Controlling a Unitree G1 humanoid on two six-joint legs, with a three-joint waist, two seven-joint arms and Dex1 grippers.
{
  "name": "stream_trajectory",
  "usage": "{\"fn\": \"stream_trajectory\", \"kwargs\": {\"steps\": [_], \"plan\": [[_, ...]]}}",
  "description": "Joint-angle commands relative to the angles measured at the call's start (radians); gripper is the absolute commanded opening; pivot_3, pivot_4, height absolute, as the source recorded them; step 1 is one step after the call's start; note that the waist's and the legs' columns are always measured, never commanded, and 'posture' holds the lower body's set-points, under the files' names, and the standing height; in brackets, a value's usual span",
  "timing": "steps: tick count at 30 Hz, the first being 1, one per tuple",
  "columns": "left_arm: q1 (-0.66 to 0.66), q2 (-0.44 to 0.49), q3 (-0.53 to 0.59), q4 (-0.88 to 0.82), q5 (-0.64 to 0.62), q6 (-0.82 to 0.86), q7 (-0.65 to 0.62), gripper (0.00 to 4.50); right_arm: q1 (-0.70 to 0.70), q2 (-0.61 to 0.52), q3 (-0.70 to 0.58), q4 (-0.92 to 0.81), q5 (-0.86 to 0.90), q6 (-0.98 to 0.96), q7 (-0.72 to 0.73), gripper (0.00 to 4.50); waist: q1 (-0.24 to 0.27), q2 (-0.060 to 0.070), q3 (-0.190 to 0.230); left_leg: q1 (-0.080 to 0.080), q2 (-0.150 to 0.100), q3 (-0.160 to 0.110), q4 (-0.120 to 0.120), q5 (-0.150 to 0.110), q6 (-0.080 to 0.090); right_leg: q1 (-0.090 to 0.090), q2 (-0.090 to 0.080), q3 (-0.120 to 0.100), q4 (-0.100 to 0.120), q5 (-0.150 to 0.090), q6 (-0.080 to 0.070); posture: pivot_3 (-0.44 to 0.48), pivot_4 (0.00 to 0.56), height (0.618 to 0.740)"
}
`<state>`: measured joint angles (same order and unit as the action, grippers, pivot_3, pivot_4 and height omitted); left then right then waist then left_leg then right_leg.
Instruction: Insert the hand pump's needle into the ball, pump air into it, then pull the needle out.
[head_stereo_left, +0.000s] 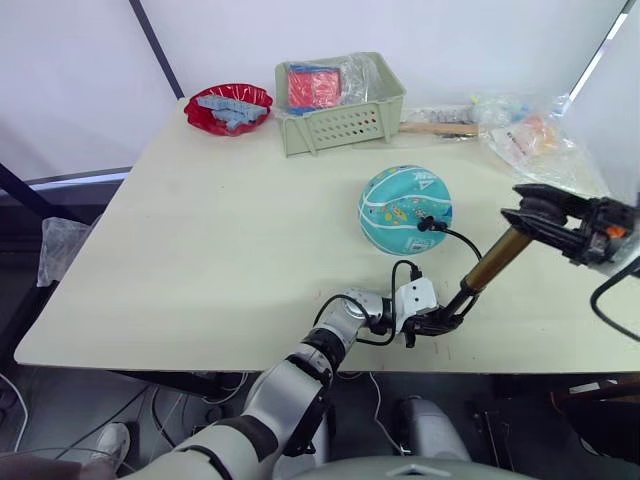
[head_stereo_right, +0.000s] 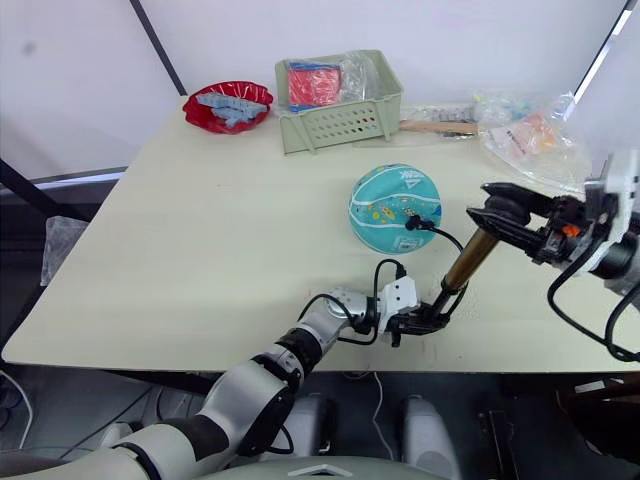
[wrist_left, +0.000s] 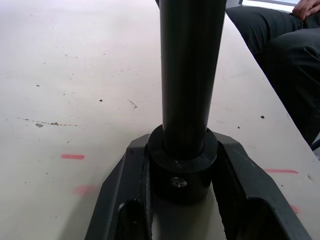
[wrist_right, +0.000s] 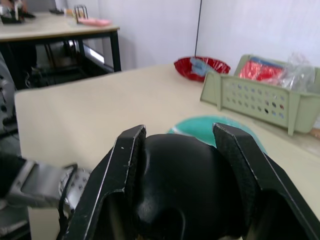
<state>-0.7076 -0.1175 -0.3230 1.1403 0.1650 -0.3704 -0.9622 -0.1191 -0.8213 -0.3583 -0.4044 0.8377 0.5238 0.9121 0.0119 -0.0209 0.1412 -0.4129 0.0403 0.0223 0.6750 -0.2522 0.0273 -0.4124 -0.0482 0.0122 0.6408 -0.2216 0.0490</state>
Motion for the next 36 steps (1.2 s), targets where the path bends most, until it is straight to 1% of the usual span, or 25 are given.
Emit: {"fn": "stream_trajectory", "kwargs": {"steps": [1,10,18,21,25,30,36], "plan": [[0.019,0.014,-0.001,0.031,0.014,0.021,0.01,1.15,0.072,0.033,0.116,0.045,-0.113,-0.066,0.054,1.68,0.0,-0.001,-0.001,0.0,0.0,0.0,0.0,0.0,0.0,0.0,0.0,0.0,0.0,0.0,0.0,0.0,0.15,0.735],[0.02,0.021,-0.002,0.025,0.014,0.021,0.008,1.15,0.124,0.132,0.217,0.211,-0.311,-0.301,0.072,1.63,-0.001,-0.004,-0.003,0.001,0.0,0.0,0.0,0.0,0.0,0.0,0.0,0.0,0.0,0.0,0.0,0.0,0.15,0.735],[0.016,0.022,-0.005,0.028,0.017,0.02,0.007,1.15,0.129,0.171,0.246,0.276,-0.359,-0.407,0.079,1.63,-0.001,-0.006,-0.004,0.001,0.0,0.0,0.0,0.0,0.0,0.0,0.0,0.0,0.0,0.0,0.0,0.0,0.15,0.735],[0.011,0.025,-0.003,0.029,0.016,0.022,0.005,1.15,0.121,0.165,0.223,0.24,-0.313,-0.39,0.084,1.63,-0.001,-0.006,-0.004,0.001,0.0,0.0,0.0,0.0,0.0,0.0,0.0,0.0,0.0,0.0,0.0,0.0,0.15,0.735],[0.009,0.028,-0.002,0.029,0.015,0.023,0.003,1.15,0.094,0.127,0.157,0.177,-0.228,-0.333,0.098,1.63,-0.001,-0.006,-0.004,0.0,0.0,0.0,0.0,0.0,0.0,0.0,0.0,0.0,0.0,0.0,0.0,0.0,0.15,0.735],[0.011,0.03,-0.002,0.028,0.014,0.024,-0.001,1.15,0.04,0.045,0.049,0.103,-0.061,-0.206,0.118,1.63,0.0,-0.003,-0.001,-0.001,0.0,0.0,0.0,0.0,0.0,-0.001,0.0,0.0,0.0,0.0,0.0,0.0,0.15,0.735],[0.012,0.031,0.0,0.028,0.013,0.026,-0.003,1.15,-0.047,-0.044,-0.045,0.083,0.045,-0.093,0.112,1.63,0.0,0.0,0.003,-0.001,0.0,0.0,0.0,0.0,0.0,-0.002,0.0,0.0,0.0,0.0,0.0,0.0,0.15,0.735]]}}
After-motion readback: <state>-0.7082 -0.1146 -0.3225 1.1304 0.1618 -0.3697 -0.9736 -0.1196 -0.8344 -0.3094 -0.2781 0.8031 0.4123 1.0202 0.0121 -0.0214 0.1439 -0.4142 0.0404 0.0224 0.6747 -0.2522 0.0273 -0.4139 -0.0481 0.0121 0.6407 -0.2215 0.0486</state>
